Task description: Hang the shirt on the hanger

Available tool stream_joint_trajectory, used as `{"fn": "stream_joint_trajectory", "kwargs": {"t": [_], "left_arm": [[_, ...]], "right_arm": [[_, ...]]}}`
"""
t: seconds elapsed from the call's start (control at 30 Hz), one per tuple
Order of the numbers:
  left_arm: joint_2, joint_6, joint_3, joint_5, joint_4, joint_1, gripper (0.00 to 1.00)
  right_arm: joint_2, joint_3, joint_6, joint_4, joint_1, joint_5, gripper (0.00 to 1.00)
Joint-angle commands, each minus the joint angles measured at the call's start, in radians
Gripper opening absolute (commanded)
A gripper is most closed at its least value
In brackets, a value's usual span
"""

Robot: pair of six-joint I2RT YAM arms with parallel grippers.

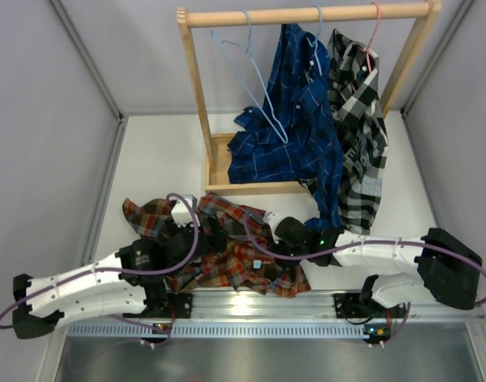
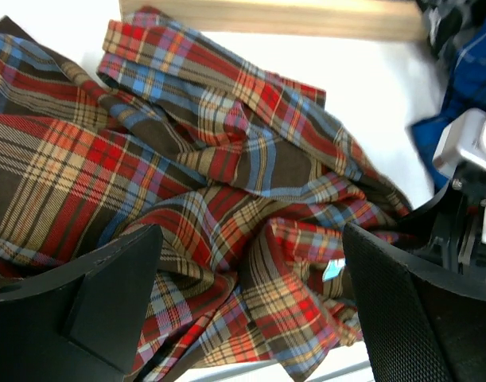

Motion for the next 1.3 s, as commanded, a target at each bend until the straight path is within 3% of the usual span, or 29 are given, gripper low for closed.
{"fn": "stream_joint_trajectory", "kwargs": {"t": [0.0,0.07,0.17,0.3,0.57,0.7,0.77,0.8,0.83,0.93,1.07,1.2,1.27], "left_arm": [[0.018,0.032,0.019,0.046,-0.02,0.005,0.98],[0.035,0.064,0.036,0.066,-0.016,0.005,0.98],[0.087,0.138,0.088,0.139,0.016,0.003,0.98],[0.166,0.207,0.142,0.231,0.096,0.003,0.98],[0.368,0.074,0.13,0.245,0.173,0.003,0.96],[0.381,0.04,0.087,0.276,0.234,0.003,0.85],[0.377,0.041,0.062,0.309,0.288,0.003,0.75],[0.374,0.049,0.056,0.322,0.305,0.003,0.64],[0.376,0.052,0.054,0.334,0.317,0.003,0.37],[0.353,0.115,0.082,0.331,0.312,0.003,0.01],[0.261,0.306,0.275,0.218,0.112,0.003,0.0],[0.232,0.641,0.624,0.214,-0.028,0.003,0.0],[0.262,0.739,0.88,0.236,-0.075,0.003,0.0]], "right_arm": [[0.013,0.059,-0.011,0.112,0.061,0.096,0.24],[-0.014,0.074,0.0,0.092,0.08,0.175,0.22],[-0.085,0.139,0.014,-0.002,0.095,0.272,0.1],[-0.194,0.217,0.014,-0.079,0.1,0.297,0.0],[-0.321,0.192,0.041,-0.093,0.1,0.319,0.0],[-0.361,0.162,0.063,-0.092,0.1,0.345,0.0],[-0.375,0.154,0.069,-0.092,0.1,0.355,0.0],[-0.375,0.153,0.071,-0.092,0.1,0.363,0.0],[-0.375,0.151,0.08,-0.093,0.1,0.381,0.0],[-0.383,0.166,0.081,-0.093,0.1,0.374,0.0],[-0.375,0.377,-0.006,-0.151,0.1,0.293,0.0],[-0.351,0.644,-0.09,-0.182,0.1,0.167,0.0],[-0.312,0.846,-0.135,-0.243,0.1,0.073,0.0]]}}
